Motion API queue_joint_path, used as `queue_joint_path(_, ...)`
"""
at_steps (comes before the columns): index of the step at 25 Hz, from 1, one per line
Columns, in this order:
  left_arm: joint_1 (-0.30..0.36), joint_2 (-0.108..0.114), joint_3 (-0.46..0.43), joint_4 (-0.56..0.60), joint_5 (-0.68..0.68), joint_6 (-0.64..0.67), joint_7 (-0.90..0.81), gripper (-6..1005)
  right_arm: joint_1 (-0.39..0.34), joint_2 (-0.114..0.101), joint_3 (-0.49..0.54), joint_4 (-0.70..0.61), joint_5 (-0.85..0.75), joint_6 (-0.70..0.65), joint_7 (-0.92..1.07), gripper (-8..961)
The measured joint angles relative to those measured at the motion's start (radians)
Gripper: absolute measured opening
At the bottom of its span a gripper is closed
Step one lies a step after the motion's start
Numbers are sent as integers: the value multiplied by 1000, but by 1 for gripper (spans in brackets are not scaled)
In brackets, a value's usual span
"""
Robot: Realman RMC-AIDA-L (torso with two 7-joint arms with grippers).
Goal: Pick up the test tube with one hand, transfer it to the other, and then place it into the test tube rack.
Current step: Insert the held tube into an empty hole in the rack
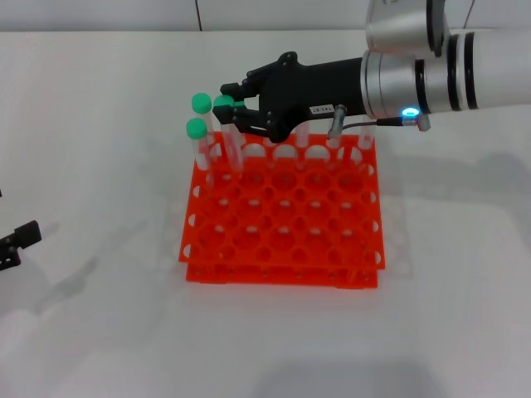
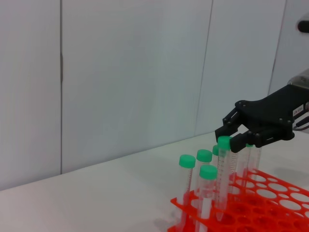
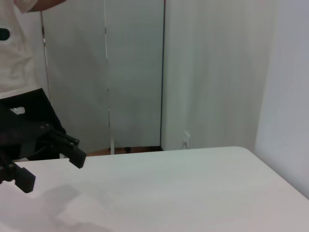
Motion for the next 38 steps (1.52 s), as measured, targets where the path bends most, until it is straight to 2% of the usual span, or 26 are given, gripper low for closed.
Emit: queue_joint_path(38, -15, -1, -5, -12, 24, -25, 4, 892, 21, -1, -76, 17, 2, 5, 3, 410)
